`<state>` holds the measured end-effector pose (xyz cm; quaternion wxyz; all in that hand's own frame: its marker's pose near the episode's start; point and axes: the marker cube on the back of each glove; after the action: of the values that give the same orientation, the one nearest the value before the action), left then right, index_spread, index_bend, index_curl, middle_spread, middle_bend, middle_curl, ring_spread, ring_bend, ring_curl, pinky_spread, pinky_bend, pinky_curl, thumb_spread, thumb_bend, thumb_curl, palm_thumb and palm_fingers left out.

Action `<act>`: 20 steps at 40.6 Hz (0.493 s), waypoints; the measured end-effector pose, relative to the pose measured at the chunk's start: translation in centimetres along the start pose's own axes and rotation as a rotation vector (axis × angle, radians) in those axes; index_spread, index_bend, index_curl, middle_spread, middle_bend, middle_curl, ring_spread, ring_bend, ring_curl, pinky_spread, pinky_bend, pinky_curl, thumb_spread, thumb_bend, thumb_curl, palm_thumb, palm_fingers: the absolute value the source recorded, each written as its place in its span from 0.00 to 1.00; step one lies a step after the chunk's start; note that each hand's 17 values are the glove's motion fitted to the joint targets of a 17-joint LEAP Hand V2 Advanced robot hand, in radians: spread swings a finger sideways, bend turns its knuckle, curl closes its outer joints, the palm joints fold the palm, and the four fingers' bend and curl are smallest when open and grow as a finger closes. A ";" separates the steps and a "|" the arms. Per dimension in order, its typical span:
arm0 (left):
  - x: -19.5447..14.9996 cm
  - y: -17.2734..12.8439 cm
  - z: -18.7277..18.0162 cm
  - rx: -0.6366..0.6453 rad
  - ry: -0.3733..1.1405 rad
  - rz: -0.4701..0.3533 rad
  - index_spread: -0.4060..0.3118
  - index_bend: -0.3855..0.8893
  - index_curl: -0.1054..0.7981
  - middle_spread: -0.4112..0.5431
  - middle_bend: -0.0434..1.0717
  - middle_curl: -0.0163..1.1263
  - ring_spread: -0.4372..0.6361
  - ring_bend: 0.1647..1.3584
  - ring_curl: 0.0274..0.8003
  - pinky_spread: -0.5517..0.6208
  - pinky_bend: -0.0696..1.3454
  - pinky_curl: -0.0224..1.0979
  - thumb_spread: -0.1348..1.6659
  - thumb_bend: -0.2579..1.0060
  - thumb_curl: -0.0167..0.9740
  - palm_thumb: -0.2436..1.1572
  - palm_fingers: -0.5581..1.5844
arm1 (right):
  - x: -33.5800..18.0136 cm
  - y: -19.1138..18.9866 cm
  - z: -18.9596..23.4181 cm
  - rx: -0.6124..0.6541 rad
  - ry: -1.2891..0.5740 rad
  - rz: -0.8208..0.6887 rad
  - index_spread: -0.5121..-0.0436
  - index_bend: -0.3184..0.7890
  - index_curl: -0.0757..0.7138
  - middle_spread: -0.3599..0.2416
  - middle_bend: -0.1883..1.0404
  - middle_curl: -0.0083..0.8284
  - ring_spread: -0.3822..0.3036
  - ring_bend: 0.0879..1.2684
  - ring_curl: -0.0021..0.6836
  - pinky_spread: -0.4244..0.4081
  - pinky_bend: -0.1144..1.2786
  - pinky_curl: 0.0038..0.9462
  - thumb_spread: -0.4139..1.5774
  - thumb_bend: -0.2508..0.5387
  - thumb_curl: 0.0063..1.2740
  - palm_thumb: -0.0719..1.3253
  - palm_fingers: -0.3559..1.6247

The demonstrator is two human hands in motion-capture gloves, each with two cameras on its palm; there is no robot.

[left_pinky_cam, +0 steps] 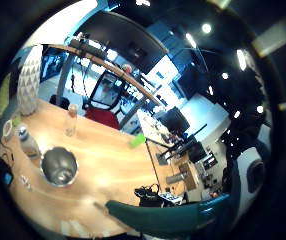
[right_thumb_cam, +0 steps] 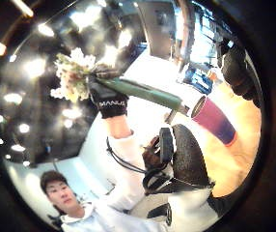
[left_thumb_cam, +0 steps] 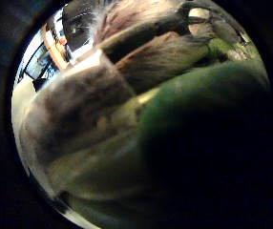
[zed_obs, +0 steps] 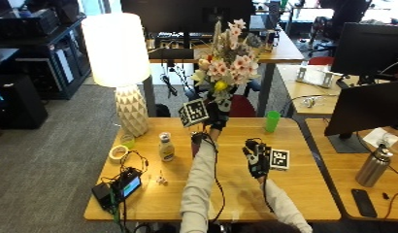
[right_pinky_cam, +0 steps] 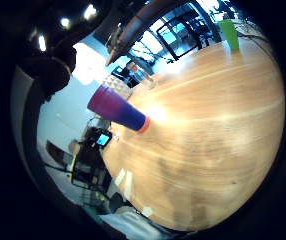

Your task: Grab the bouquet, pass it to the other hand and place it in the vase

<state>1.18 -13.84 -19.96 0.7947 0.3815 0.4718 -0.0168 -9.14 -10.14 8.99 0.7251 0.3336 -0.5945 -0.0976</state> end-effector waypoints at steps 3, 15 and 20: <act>-0.6 -2.0 -1.4 0.056 -0.042 0.012 0.06 0.70 0.72 0.04 0.68 0.50 0.04 0.50 0.58 0.11 0.47 0.42 0.26 0.19 0.68 0.78 0.93 | 0.6 -0.4 -0.9 0.012 -0.010 -0.016 0.67 0.41 0.72 0.50 0.57 0.60 0.35 0.52 0.63 0.41 0.41 0.40 0.71 0.28 0.39 0.56 0.66; -6.9 -3.9 -3.5 0.165 -0.151 -0.027 0.05 0.71 0.75 0.04 0.69 0.50 0.04 0.51 0.59 0.11 0.48 0.42 0.25 0.18 0.74 0.78 0.92 | 2.1 -1.7 -3.3 0.095 0.114 -0.242 0.67 0.41 0.67 0.52 0.50 0.58 0.36 0.42 0.60 0.49 0.34 0.37 0.73 0.29 0.37 0.57 0.68; -10.4 -3.4 -2.9 0.162 -0.127 -0.085 0.05 0.71 0.76 0.04 0.70 0.50 0.04 0.51 0.58 0.12 0.48 0.42 0.24 0.18 0.76 0.78 0.92 | 2.7 -1.4 -3.6 0.097 0.124 -0.170 0.69 0.42 0.65 0.53 0.47 0.57 0.36 0.40 0.60 0.51 0.31 0.37 0.74 0.29 0.37 0.57 0.69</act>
<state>-8.07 -17.88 -14.75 0.7879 0.4224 0.4336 -0.1128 -4.74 -11.30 10.07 0.7325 0.4232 -0.5220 -0.1090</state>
